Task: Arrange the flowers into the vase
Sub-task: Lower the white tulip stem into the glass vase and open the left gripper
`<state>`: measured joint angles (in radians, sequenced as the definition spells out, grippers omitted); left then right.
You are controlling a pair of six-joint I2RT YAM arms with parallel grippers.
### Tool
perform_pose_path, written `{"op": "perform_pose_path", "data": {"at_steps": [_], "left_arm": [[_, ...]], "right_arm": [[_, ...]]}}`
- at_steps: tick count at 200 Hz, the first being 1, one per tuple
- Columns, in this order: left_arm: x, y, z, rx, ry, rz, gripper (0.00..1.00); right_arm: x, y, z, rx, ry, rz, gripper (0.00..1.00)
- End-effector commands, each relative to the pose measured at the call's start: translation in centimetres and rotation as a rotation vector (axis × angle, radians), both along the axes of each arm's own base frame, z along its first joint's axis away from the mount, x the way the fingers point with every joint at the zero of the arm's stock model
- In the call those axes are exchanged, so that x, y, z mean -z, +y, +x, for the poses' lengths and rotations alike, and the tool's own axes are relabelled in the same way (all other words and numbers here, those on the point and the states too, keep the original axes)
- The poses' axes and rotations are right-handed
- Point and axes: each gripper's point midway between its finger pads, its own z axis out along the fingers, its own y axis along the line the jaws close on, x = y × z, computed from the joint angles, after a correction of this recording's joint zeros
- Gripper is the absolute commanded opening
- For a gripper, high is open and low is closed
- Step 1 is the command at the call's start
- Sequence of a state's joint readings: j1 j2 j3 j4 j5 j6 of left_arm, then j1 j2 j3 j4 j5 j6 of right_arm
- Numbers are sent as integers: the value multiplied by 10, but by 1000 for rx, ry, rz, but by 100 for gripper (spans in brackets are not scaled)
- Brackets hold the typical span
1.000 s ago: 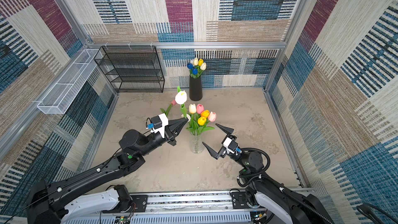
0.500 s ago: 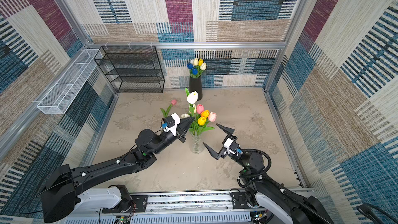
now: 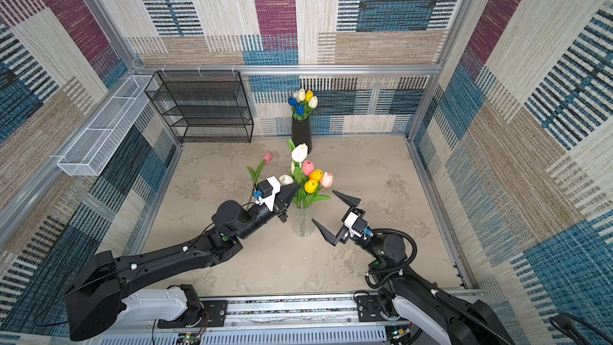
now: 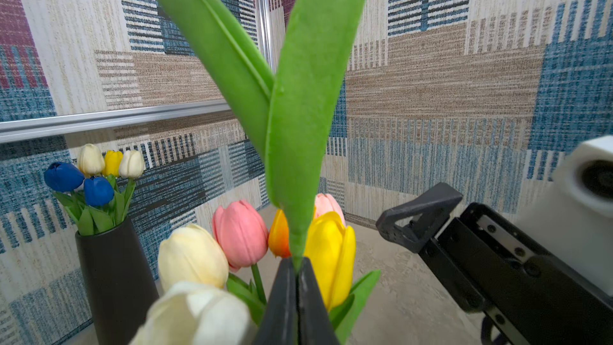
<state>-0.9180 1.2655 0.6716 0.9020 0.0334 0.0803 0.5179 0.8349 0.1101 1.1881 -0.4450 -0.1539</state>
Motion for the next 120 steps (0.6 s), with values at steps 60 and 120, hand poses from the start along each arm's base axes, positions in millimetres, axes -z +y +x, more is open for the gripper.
{"op": "perform_pose_path", "data": {"at_steps": [60, 120], "left_arm": [[17, 0, 2, -7, 19, 25, 21], [19, 10, 0, -39, 21, 62, 31]], "right_arm": [[-3, 0, -2, -5, -9, 11, 100], [-1, 1, 0, -8, -1, 7, 100]]}}
